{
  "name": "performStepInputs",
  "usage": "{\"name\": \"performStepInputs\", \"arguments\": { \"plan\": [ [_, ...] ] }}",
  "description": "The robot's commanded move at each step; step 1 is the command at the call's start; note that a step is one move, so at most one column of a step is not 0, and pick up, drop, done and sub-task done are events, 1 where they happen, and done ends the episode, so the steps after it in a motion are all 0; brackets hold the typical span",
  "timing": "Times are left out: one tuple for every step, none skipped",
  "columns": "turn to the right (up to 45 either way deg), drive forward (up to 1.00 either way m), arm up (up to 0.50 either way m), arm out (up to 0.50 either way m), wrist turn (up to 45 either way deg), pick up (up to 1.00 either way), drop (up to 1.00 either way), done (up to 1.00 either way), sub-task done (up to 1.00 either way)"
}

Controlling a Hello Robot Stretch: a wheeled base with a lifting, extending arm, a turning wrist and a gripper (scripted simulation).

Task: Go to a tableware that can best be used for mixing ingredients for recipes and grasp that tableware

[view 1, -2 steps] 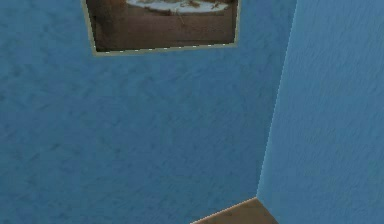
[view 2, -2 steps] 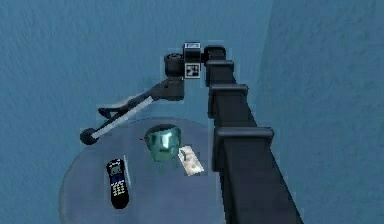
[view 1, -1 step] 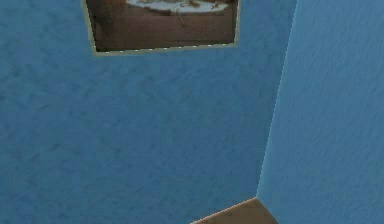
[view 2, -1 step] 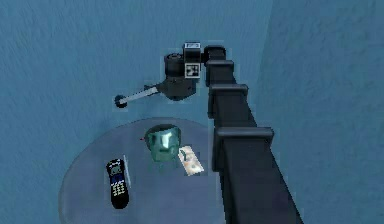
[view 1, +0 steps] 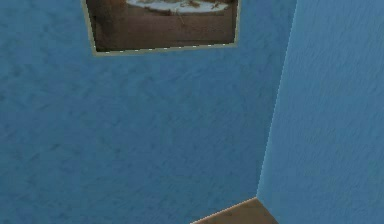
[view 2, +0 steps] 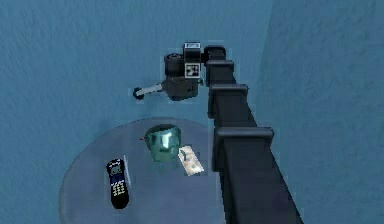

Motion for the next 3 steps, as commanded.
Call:
{"name": "performStepInputs", "arguments": {
  "plan": [
    [0.0,0.00,-0.28,0.00,0.0,0.00,0.00,0.00,0.00],
    [0.0,0.00,0.00,0.00,0.0,1.00,0.00,0.00,0.00],
    [0.0,0.00,0.10,0.00,0.0,0.00,0.00,0.00,0.00]
  ]
}}
